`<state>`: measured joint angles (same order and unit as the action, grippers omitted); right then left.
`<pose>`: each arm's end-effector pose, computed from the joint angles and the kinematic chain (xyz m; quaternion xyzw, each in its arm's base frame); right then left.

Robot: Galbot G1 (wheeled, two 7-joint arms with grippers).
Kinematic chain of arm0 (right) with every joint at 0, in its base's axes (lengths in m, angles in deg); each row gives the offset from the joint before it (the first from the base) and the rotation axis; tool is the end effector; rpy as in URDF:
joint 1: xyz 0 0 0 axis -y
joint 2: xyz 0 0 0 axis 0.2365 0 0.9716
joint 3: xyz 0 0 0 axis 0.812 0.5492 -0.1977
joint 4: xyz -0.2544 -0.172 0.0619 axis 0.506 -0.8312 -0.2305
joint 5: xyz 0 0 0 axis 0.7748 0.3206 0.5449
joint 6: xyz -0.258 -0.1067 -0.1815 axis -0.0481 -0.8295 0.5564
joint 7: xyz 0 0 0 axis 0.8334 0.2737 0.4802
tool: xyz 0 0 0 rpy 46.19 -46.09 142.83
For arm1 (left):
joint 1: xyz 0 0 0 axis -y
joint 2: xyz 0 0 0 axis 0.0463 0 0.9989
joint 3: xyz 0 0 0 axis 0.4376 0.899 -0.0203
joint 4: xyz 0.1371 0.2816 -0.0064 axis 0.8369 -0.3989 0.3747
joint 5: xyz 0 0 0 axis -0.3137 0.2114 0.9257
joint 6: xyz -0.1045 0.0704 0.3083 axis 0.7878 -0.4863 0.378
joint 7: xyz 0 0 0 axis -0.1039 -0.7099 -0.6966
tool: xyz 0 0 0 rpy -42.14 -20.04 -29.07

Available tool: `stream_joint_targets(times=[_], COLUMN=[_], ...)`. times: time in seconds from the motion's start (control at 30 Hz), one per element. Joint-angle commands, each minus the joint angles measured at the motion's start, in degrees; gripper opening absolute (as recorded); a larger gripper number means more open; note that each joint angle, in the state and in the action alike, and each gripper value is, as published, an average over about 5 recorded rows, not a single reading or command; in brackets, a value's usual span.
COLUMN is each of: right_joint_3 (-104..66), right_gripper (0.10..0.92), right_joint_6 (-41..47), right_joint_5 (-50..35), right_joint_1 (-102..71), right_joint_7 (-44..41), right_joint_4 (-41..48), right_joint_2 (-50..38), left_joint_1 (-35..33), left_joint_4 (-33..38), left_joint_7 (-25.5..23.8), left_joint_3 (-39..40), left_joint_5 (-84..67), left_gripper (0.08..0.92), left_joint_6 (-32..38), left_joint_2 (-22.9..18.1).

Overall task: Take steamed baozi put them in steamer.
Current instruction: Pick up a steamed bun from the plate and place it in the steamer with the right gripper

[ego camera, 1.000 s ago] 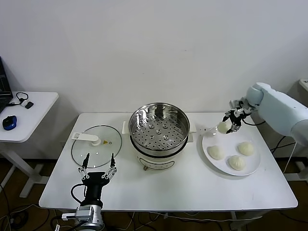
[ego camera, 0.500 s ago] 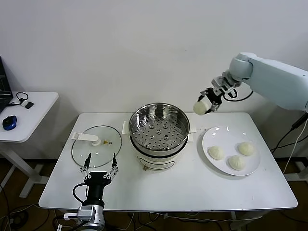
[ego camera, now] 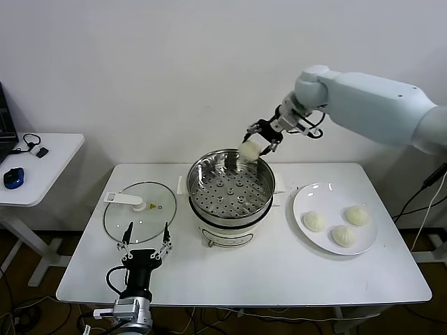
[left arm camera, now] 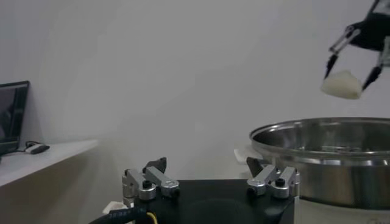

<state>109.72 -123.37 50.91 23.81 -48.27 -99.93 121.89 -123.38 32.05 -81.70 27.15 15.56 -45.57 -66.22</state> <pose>0.5752 0.0076 -0.0160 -0.6160 0.3048 -0.7257 0.0311 0.1471 -0.0194 -0.2870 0.0278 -0.9979 -0.0564 0.0121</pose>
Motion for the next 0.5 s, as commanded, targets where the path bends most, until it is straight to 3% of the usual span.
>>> stream_joint_targets(times=[0.03, 0.5], right_joint_3=[4.42, 6.49], right_gripper=[0.670, 0.670], right_joint_6=[-10.95, -10.95], right_joint_5=[7.96, 7.88], right_joint_1=[-3.19, -8.14], right_joint_7=[7.63, 5.97], right_joint_4=[13.27, 21.81], right_joint_2=[12.50, 18.61], left_joint_1=[0.00, 0.34], left_joint_4=[0.05, -0.23], left_joint_7=[0.02, 0.00], left_joint_3=[-0.17, -0.50], left_joint_5=[-0.27, -1.14], left_gripper=[0.823, 0.823], left_joint_6=[0.04, 0.11], left_joint_2=[-1.82, -1.83])
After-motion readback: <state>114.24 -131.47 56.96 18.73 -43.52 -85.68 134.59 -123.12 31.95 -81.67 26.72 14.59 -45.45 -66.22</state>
